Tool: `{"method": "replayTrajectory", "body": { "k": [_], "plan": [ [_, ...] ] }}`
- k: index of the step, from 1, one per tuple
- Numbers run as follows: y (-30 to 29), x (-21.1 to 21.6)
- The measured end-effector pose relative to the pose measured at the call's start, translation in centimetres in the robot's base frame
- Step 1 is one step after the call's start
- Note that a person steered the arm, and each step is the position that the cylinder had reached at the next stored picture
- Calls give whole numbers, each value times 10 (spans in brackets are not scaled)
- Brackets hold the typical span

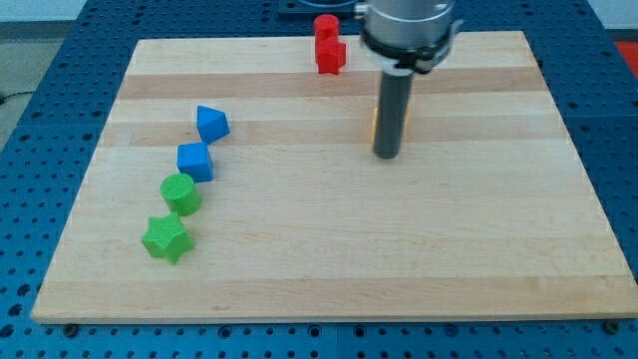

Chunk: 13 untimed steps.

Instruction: Separate the blue blocks from the green blocks

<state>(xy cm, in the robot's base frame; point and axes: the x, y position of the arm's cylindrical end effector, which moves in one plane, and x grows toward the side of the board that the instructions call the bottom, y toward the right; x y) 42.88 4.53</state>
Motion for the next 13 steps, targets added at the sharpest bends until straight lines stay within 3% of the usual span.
{"method": "replayTrajectory", "body": {
  "k": [2, 4, 7, 10, 12, 13],
  "plan": [
    [-146, 25],
    [-227, 40],
    [-236, 40],
    [-236, -8],
    [-303, 24],
    [-313, 11]
  ]
}}
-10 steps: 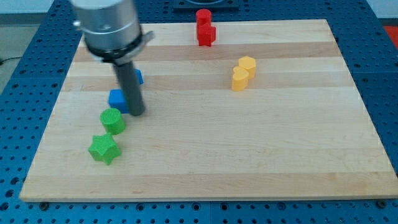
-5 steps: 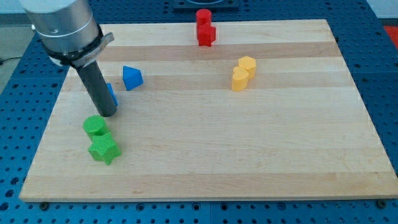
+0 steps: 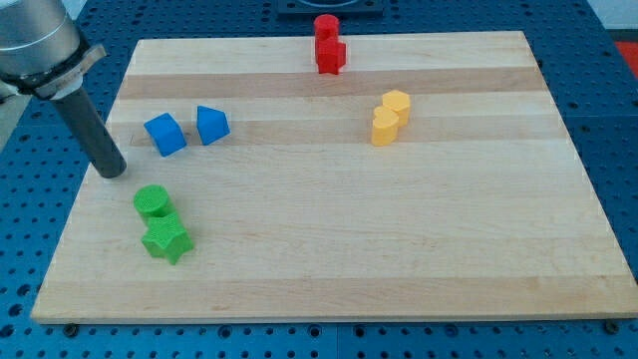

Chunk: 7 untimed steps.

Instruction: Separate the blue blocks from the green blocks

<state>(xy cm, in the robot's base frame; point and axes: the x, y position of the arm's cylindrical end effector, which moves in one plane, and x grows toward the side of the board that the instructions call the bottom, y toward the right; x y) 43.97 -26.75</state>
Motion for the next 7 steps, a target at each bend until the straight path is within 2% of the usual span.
{"method": "replayTrajectory", "body": {
  "k": [2, 7],
  "plan": [
    [0, -31],
    [49, -60]
  ]
}}
